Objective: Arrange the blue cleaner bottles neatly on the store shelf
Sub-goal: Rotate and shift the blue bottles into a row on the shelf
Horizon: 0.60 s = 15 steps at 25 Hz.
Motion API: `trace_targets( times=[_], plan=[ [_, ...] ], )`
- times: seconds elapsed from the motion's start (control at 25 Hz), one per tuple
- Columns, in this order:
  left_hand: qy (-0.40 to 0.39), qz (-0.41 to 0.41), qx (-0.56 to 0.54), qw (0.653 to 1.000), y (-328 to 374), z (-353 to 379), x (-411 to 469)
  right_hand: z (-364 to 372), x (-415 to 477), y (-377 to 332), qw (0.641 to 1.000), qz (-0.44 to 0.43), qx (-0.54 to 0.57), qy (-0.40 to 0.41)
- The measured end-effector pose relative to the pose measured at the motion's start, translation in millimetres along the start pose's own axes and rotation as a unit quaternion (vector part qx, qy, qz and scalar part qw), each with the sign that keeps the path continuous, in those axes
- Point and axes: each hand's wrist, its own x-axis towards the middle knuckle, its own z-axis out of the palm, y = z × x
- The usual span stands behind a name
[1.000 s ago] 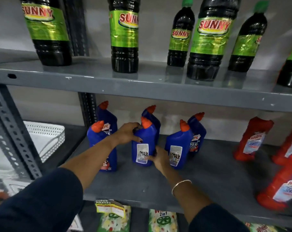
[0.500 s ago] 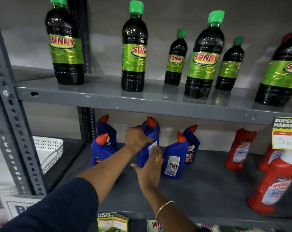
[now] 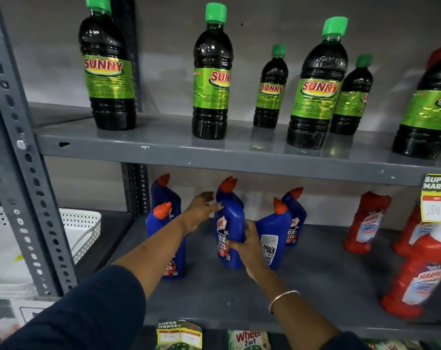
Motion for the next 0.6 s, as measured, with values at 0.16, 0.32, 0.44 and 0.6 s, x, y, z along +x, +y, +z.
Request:
trace_targets(
  times=[0.16,0.32,0.44,0.6],
  plan=[
    [-0.064,-0.039,-0.057,0.996,-21.6,-6.1,-6.2,-20.1,10.1,5.7,0.990,0.042,0.049,-0.123],
    [0.014,0.011,0.038,0.999,-30.3,5.3,-6.2,-24.8,12.6,15.3,0.995,0.047,-0.042,-0.078],
    [0.034,0.041,0.112,0.992,-36.9,16.0,-10.0,-24.7,13.6,25.4,0.991,0.035,-0.118,-0.050],
    [0.042,0.049,0.137,0.988,-46.8,20.0,-15.7,-23.8,9.8,26.6,0.988,0.057,-0.135,-0.043]
  ],
)
